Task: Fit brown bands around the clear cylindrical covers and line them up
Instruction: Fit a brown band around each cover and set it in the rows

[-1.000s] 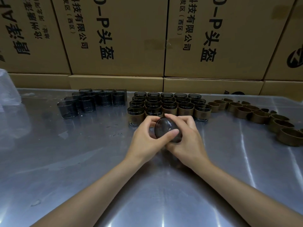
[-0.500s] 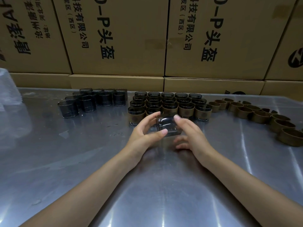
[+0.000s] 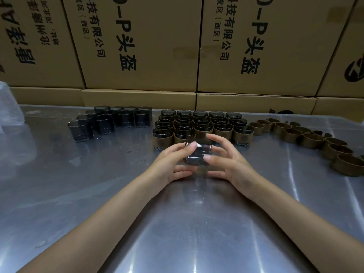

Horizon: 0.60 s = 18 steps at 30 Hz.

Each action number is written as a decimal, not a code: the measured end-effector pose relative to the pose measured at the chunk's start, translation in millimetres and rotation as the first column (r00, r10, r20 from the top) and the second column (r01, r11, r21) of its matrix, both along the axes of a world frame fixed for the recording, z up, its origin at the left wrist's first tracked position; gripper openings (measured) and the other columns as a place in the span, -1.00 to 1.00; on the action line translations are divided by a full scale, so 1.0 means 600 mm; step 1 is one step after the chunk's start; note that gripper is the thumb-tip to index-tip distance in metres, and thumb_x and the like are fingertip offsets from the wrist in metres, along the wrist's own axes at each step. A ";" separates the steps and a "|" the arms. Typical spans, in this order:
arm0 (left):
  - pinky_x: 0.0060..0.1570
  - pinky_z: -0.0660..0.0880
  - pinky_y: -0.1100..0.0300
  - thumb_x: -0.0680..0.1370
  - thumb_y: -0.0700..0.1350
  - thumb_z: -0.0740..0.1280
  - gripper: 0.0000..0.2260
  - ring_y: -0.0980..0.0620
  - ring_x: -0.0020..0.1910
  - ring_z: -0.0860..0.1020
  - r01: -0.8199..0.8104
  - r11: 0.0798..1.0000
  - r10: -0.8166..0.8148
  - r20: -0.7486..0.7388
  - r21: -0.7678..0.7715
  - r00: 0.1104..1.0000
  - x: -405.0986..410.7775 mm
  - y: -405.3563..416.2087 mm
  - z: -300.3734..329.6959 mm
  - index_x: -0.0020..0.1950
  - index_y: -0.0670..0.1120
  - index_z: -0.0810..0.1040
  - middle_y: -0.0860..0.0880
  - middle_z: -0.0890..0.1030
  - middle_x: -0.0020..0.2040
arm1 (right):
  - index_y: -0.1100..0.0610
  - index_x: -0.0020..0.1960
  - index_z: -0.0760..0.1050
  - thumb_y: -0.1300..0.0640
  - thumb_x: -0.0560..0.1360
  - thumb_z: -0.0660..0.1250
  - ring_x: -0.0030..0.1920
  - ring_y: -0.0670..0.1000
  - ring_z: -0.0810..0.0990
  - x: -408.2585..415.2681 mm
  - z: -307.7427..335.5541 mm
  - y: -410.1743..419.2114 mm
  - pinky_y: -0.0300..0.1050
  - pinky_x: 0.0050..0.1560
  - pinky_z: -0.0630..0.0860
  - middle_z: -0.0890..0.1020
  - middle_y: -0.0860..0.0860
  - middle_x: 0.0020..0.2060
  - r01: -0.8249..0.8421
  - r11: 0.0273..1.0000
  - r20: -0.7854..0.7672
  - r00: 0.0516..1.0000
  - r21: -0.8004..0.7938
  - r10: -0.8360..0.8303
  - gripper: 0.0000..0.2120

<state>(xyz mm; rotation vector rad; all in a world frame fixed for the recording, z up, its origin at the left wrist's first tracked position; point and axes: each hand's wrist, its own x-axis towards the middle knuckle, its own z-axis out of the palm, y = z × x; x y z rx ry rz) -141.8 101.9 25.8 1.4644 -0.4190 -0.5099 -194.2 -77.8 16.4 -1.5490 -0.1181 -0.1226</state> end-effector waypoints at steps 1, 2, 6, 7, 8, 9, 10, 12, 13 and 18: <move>-0.11 0.57 0.27 0.31 0.14 0.47 -0.51 0.00 0.00 0.68 0.041 0.999 -0.041 0.018 -0.027 0.999 0.001 0.005 -0.003 0.22 0.11 0.55 -0.03 0.66 0.15 | -0.24 0.26 0.45 -0.09 0.35 0.42 0.11 -0.03 0.65 0.001 0.002 0.001 -0.12 -0.08 0.59 0.56 -0.10 0.23 0.002 1.000 -0.022 1.000 0.009 -0.002 -0.51; -0.06 0.56 0.26 0.36 0.04 0.48 -0.54 0.01 0.07 0.66 0.070 0.996 -0.068 0.036 -0.054 0.997 0.002 0.009 -0.006 0.24 0.13 0.53 0.00 0.66 0.15 | -0.19 0.27 0.45 -0.18 0.36 0.39 0.07 0.00 0.67 0.002 0.004 0.003 -0.11 -0.12 0.59 0.57 -0.08 0.23 0.006 1.000 -0.052 0.999 0.012 -0.005 -0.51; 0.02 0.55 0.25 0.40 -0.24 0.45 -0.44 0.02 0.21 0.59 0.141 0.970 -0.135 0.044 -0.198 0.990 0.006 0.018 -0.014 0.35 0.12 0.46 -0.03 0.61 0.24 | -0.03 0.22 0.49 -0.44 0.24 0.31 -0.20 0.06 0.71 0.007 0.011 0.012 -0.17 -0.33 0.57 0.60 0.02 0.14 0.037 0.998 -0.157 0.987 -0.050 -0.044 -0.30; 0.03 0.55 0.25 0.39 -0.27 0.44 -0.42 0.01 0.22 0.59 0.153 0.964 -0.147 0.044 -0.216 0.988 0.007 0.019 -0.014 0.35 0.12 0.47 -0.06 0.59 0.26 | -0.01 0.20 0.50 -0.40 0.22 0.31 -0.23 0.06 0.70 0.007 0.011 0.012 -0.19 -0.36 0.56 0.60 0.04 0.13 0.031 0.998 -0.161 0.986 -0.054 -0.039 -0.32; 0.06 0.55 0.23 0.39 -0.30 0.46 -0.40 0.00 0.23 0.58 0.161 0.962 -0.155 0.046 -0.220 0.987 0.008 0.020 -0.014 0.36 0.12 0.47 -0.07 0.58 0.27 | 0.01 0.19 0.51 -0.34 0.24 0.34 -0.23 0.06 0.70 0.007 0.012 0.011 -0.21 -0.37 0.55 0.61 0.07 0.13 0.020 0.999 -0.158 0.987 -0.041 -0.026 -0.36; 0.11 0.55 0.20 0.39 -0.31 0.48 -0.38 -0.01 0.24 0.57 0.162 0.964 -0.155 0.049 -0.212 0.987 0.009 0.020 -0.014 0.36 0.13 0.46 -0.07 0.57 0.28 | 0.02 0.20 0.51 -0.27 0.26 0.38 -0.19 0.06 0.71 0.005 0.012 0.008 -0.22 -0.35 0.55 0.62 0.08 0.14 0.006 1.000 -0.148 0.989 -0.016 -0.009 -0.40; 0.16 0.53 0.16 0.38 -0.29 0.48 -0.36 0.00 0.25 0.57 0.154 0.969 -0.147 0.047 -0.195 0.988 0.009 0.019 -0.014 0.38 0.15 0.44 -0.06 0.57 0.29 | 0.02 0.22 0.51 -0.19 0.29 0.44 -0.14 0.05 0.71 0.003 0.011 0.004 -0.23 -0.32 0.55 0.63 0.06 0.15 -0.009 1.000 -0.132 0.991 0.008 0.010 -0.44; 0.22 0.49 0.11 0.38 -0.15 0.51 -0.34 0.00 0.21 0.59 0.115 0.983 -0.112 0.029 -0.143 0.993 0.009 0.014 -0.011 0.42 0.15 0.37 -0.02 0.58 0.28 | -0.05 0.23 0.52 -0.03 0.35 0.49 -0.01 0.01 0.69 0.000 0.009 -0.003 -0.26 -0.24 0.56 0.65 -0.03 0.15 -0.030 0.999 -0.087 0.996 0.040 0.033 -0.54; 0.20 0.49 0.11 0.39 -0.04 0.53 -0.33 -0.01 0.17 0.62 0.089 0.990 -0.088 0.015 -0.110 0.996 0.009 0.012 -0.009 0.44 0.13 0.35 -0.01 0.58 0.28 | -0.09 0.23 0.52 0.00 0.37 0.45 0.04 -0.01 0.68 -0.001 0.008 -0.005 -0.27 -0.21 0.56 0.64 -0.08 0.15 -0.035 0.998 -0.066 0.997 0.050 0.038 -0.56; -0.08 0.59 0.22 0.20 0.41 0.37 -0.29 -0.02 0.00 0.68 0.060 0.994 -0.058 -0.029 0.088 0.998 0.004 0.002 0.010 0.26 0.09 0.54 0.02 0.68 0.11 | -0.19 0.26 0.51 0.11 0.34 0.44 0.16 -0.05 0.62 -0.002 0.007 -0.009 -0.17 -0.04 0.56 0.56 -0.10 0.24 -0.052 0.997 -0.010 0.999 0.058 0.052 -0.49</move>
